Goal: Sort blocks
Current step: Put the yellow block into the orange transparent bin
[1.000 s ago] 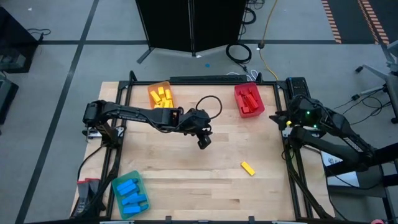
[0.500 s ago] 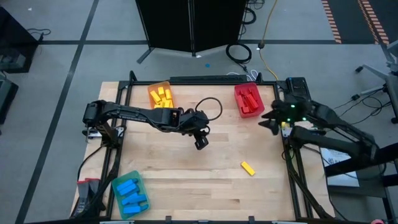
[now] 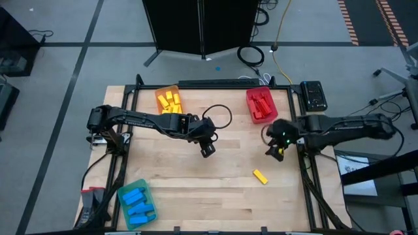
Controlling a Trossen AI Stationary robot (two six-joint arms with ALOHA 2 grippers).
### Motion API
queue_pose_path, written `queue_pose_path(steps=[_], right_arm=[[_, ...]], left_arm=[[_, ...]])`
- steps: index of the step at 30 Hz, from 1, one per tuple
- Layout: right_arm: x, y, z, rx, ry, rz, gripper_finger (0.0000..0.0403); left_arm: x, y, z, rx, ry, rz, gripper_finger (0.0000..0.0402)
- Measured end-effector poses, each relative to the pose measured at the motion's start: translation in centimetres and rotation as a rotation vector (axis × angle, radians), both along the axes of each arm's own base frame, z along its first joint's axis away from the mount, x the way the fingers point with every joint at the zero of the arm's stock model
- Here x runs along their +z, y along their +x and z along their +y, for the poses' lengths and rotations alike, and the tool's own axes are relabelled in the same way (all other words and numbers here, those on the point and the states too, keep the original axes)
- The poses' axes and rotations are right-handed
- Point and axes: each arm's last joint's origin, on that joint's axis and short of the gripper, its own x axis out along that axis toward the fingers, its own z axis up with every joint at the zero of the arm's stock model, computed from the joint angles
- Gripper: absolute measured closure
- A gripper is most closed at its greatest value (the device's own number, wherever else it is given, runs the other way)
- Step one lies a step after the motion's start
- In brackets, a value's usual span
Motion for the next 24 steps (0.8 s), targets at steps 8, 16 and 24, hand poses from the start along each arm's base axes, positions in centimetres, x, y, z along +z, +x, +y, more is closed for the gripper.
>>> queue_pose_path(steps=[8, 16, 24], right_arm=[[-1.8, 2.6, 3.0, 0.07, -0.024, 0.065, 0.0154], [-4.1, 4.3, 3.4, -0.025, -0.146, 0.163, 0.0154], [-6.2, 5.1, 3.3, -0.093, -0.099, 0.304, 0.0154]], left_arm=[[0.0, 0.0, -0.1, -0.005, 0.001, 0.0, 0.024], [-0.1, -0.1, -0.1, -0.012, 0.006, 0.015, 0.024], [-0.4, -0.7, -0.2, -0.012, 0.013, 0.084, 0.024]])
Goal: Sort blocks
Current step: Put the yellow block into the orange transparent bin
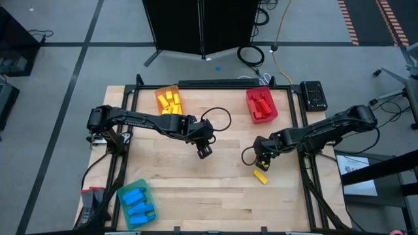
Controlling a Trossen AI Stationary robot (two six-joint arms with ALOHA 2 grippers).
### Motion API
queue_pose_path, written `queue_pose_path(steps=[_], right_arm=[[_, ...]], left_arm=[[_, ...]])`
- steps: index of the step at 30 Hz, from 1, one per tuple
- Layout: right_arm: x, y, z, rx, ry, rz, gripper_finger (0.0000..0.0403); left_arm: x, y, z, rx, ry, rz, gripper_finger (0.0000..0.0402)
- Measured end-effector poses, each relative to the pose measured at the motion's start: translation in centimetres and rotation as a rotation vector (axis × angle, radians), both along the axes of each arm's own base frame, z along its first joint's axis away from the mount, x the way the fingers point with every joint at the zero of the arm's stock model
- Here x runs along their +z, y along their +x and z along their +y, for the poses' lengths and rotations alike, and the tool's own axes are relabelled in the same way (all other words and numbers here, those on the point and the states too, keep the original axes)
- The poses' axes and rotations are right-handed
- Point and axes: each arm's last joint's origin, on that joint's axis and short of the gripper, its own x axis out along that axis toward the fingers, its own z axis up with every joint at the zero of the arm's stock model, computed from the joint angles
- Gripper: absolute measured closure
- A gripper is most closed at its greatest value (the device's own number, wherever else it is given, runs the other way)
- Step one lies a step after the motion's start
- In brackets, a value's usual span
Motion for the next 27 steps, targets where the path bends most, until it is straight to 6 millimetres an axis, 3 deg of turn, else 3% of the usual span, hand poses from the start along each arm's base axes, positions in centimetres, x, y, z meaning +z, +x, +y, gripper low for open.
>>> queue_pose_path(steps=[7, 13, 20, 23, 27], right_arm=[[-0.8, 0.3, 0.9, 0.053, 0.128, 0.049, 0.0154], [-0.3, 0.9, 1.4, 0.12, 0.214, -0.028, 0.0142], [1.9, 0.3, 2.2, 0.119, 0.527, -0.07, 0.0134], [4.0, 0.4, 3.5, 0.189, 0.54, -0.137, 0.0135], [7.5, 0.9, 5.4, 0.247, 0.408, -0.277, 0.0145]], left_arm=[[-0.2, -0.5, -0.5, 0.004, 0.045, 0.047, 0.024], [-0.2, -0.5, -1.2, -0.012, 0.048, 0.049, 0.024], [-0.5, -1.2, -1.8, -0.019, 0.079, 0.112, 0.024], [0.0, -1.6, -2.6, -0.042, 0.081, 0.111, 0.024], [1.9, -3.0, -3.7, -0.066, 0.081, 0.062, 0.024]])
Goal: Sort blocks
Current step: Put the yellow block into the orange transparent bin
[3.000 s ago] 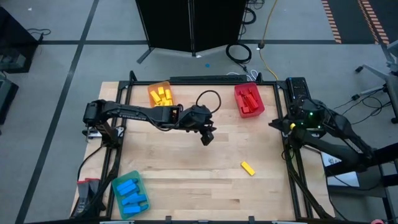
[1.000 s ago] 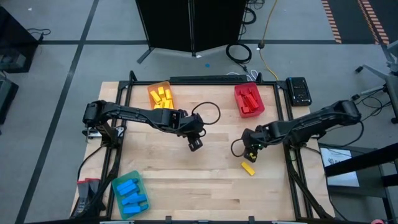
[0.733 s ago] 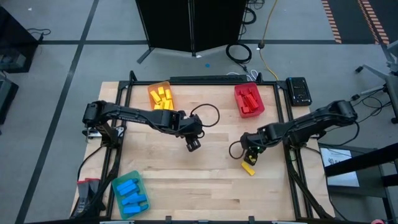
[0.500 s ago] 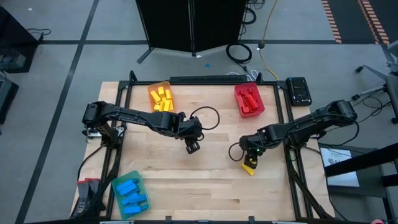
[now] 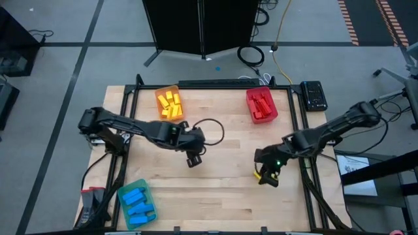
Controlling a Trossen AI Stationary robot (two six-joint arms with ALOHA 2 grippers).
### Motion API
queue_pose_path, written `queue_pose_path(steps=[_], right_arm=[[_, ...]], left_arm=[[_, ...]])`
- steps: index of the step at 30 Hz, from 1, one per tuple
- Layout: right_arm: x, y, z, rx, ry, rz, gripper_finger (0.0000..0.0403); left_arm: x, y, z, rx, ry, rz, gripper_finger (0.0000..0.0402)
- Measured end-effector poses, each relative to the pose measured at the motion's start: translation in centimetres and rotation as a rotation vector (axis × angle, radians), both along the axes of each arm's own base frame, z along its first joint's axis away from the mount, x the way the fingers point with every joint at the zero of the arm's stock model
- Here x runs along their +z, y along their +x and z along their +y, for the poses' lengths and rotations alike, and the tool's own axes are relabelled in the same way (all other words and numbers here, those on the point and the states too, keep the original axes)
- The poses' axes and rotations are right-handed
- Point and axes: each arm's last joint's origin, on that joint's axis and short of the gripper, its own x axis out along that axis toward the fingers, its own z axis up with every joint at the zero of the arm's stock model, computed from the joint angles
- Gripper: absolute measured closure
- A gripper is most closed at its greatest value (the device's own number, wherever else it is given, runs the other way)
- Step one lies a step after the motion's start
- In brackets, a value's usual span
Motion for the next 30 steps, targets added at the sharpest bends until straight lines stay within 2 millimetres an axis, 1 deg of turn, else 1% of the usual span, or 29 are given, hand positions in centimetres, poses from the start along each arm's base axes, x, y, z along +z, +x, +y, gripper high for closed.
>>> queue_pose_path(steps=[2, 3, 5, 7, 9, 13, 16, 19, 23, 26, 30], right_arm=[[1.1, -0.2, 0.7, -0.033, -0.12, -0.029, 0.0151], [1.4, -0.6, 0.9, -0.055, -0.186, -0.019, 0.0154], [1.2, -1.3, 1.2, -0.089, -0.284, 0.017, 0.0158], [0.7, -1.9, 1.3, -0.11, -0.333, 0.075, 0.016], [0.0, -1.9, 1.5, -0.145, -0.342, 0.136, 0.016], [-2.3, -1.4, 2.1, -0.127, -0.38, 0.247, 0.0156], [-3.7, -0.2, 2.9, -0.14, -0.361, 0.256, 0.0148], [-4.8, 1.1, 3.7, -0.157, -0.33, 0.242, 0.014], [-6.7, 1.5, 3.7, -0.144, -0.39, 0.328, 0.0135], [-7.9, 1.6, 3.3, -0.173, -0.434, 0.414, 0.0135], [-9.0, 2.0, 3.1, -0.182, -0.454, 0.452, 0.0135]], left_arm=[[1.6, -1.0, -0.3, 0.024, 0.003, -0.063, 0.024], [2.6, -1.7, -0.4, 0.037, 0.007, -0.101, 0.024], [4.7, -3.3, -0.6, 0.06, 0.019, -0.187, 0.024], [6.7, -5.1, -0.8, 0.064, 0.035, -0.269, 0.024], [8.4, -6.8, -0.8, 0.068, 0.048, -0.337, 0.024], [10.7, -9.5, -0.5, 0.088, 0.064, -0.439, 0.024], [11.6, -10.7, -0.2, 0.095, 0.063, -0.474, 0.024], [11.9, -11.3, 0.0, 0.096, 0.06, -0.484, 0.024], [11.7, -11.6, 0.1, 0.093, 0.072, -0.45, 0.024], [11.5, -11.6, 0.1, 0.09, 0.078, -0.43, 0.024], [11.3, -11.6, 0.1, 0.088, 0.085, -0.411, 0.024]])
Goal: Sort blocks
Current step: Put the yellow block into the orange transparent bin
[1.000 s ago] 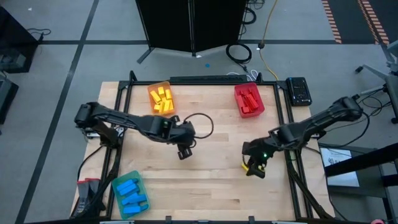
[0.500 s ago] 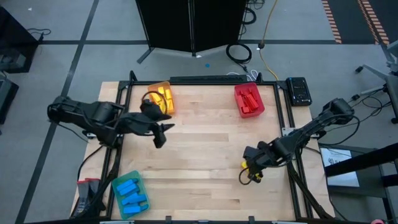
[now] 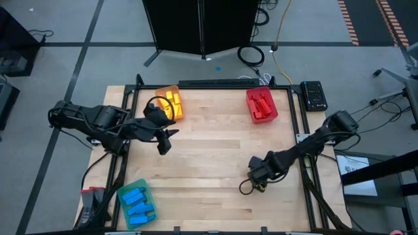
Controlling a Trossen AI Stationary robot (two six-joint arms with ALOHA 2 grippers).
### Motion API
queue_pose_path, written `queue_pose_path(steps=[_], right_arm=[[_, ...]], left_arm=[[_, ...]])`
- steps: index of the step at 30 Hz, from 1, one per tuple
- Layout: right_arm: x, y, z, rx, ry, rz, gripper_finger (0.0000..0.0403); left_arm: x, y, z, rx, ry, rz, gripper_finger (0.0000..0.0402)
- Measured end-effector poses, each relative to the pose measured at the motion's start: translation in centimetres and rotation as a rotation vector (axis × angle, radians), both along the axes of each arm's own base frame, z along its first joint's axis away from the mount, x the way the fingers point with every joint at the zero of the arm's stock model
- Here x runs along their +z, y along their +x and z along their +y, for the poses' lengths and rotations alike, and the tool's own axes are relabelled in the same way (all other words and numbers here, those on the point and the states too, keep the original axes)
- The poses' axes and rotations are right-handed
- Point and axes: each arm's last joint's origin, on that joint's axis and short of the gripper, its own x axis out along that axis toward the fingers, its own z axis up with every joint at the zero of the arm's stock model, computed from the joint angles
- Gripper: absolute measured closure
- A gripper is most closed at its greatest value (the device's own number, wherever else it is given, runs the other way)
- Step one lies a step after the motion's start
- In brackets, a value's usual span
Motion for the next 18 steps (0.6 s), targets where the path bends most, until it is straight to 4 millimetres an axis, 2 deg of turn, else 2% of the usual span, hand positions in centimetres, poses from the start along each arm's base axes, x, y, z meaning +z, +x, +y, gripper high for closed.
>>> queue_pose_path(steps=[8, 11, 16, 18], right_arm=[[-1.4, 1.0, 0.4, -0.05, 0.022, -0.003, 0.0145], [-1.8, 0.9, 0.4, -0.107, 0.021, 0.032, 0.019], [-1.7, 0.7, 0.3, -0.135, 0.022, 0.057, 0.0315], [-1.6, 0.7, 0.1, -0.127, 0.029, 0.055, 0.0319]], left_arm=[[0.0, 0.0, 0.0, 0.0, 0.0, -0.002, 0.0239], [0.0, 0.0, 0.0, 0.0, 0.0, -0.001, 0.024], [-0.1, -0.1, 0.1, 0.013, 0.016, 0.012, 0.024], [-0.2, -0.3, 0.2, 0.055, 0.033, 0.025, 0.024]])
